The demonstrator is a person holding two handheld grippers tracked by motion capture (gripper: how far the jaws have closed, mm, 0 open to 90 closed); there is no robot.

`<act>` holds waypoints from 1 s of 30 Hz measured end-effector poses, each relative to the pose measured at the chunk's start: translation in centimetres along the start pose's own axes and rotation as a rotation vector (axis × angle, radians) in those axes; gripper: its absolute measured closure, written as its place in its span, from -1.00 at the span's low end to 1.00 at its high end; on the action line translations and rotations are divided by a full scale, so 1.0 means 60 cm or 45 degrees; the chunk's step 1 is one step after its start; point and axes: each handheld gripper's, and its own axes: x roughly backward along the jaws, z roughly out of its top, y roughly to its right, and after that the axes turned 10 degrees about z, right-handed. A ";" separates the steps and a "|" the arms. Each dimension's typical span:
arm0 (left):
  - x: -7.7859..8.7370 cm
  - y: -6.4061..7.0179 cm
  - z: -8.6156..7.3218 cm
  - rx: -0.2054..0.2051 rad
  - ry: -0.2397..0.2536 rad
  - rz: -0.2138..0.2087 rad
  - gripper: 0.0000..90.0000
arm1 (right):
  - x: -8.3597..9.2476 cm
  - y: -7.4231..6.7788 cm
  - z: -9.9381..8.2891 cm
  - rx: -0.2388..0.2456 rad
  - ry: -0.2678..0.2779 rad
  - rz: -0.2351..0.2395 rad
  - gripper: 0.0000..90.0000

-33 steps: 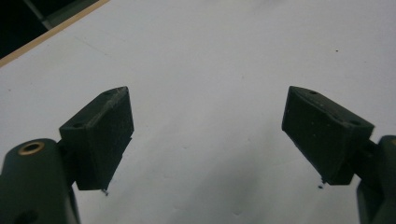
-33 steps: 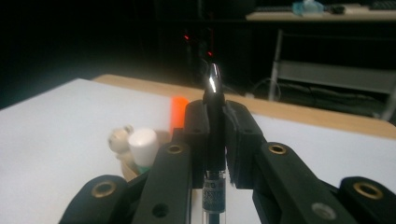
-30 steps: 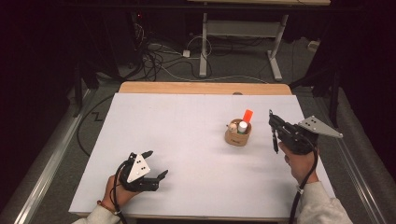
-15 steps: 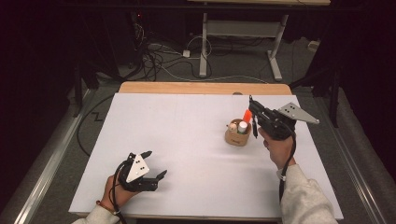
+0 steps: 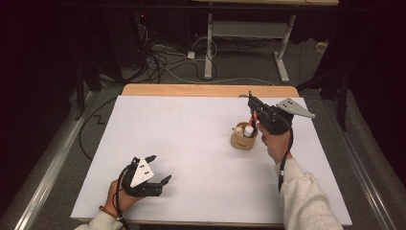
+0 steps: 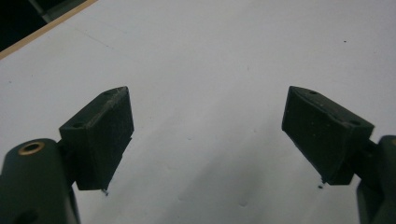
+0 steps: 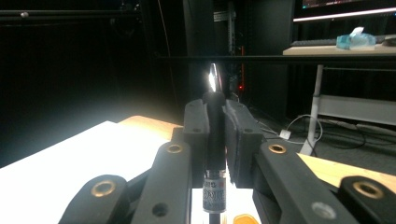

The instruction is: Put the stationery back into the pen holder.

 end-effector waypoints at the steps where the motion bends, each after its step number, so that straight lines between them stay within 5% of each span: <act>1: 0.000 0.000 0.000 0.001 0.000 0.000 -0.64 | -0.001 0.002 -0.002 -0.008 -0.001 0.004 0.80; 19: 0.001 0.001 0.000 -0.009 0.003 -0.010 -0.64 | -0.006 0.012 -0.026 -0.054 -0.015 0.013 0.79; 30: 0.000 0.000 -0.001 -0.005 -0.003 -0.011 -0.64 | 0.011 0.012 -0.042 -0.032 -0.059 0.039 0.79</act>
